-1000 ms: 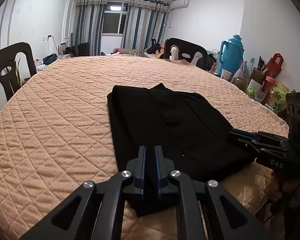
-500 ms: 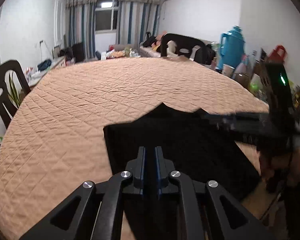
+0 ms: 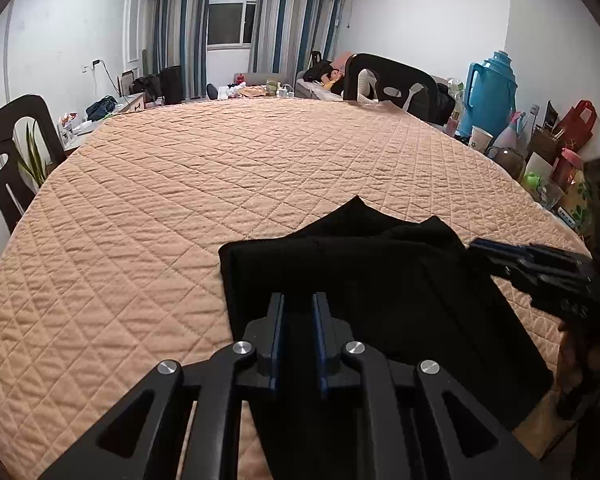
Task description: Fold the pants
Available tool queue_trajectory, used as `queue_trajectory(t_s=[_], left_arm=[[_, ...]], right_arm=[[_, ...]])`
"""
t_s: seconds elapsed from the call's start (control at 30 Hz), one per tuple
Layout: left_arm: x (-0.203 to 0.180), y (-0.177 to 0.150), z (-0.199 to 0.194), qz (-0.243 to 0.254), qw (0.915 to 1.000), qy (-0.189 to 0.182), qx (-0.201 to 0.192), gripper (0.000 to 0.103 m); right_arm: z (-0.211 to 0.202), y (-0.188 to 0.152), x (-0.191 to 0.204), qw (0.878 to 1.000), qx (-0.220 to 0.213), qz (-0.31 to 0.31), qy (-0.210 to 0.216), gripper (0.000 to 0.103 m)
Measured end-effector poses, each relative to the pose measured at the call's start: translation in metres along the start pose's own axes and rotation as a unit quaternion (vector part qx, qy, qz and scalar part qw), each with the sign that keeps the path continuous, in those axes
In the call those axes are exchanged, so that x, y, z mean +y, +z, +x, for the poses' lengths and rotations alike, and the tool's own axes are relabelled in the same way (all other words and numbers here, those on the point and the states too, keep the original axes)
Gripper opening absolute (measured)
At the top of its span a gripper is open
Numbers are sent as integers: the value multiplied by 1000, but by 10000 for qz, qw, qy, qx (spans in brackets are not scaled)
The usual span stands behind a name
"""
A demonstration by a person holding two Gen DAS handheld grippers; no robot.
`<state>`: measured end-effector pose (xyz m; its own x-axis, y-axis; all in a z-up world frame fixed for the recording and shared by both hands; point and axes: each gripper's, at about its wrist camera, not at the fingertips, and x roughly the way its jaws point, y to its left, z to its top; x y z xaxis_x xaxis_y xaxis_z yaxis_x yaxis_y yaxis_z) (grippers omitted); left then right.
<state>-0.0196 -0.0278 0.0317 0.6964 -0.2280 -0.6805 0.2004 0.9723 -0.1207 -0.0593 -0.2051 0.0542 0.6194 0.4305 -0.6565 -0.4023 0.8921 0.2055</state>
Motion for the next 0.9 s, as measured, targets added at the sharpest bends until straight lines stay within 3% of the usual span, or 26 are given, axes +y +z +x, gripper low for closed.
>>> queue_trajectory(t_s=[0.23, 0.57, 0.9], left_arm=[[-8, -16, -16, -105, 9999, -42, -49, 16], [-17, -48, -26, -61, 9992, 250, -305, 36], [-16, -57, -27, -125, 9982, 280, -518, 36]], right_arm=[[-28, -26, 24, 9995, -162, -254, 46, 20], [-23, -62, 36, 9989, -150, -422, -124, 22], [-24, -73, 35, 9979, -518, -349, -160, 23]])
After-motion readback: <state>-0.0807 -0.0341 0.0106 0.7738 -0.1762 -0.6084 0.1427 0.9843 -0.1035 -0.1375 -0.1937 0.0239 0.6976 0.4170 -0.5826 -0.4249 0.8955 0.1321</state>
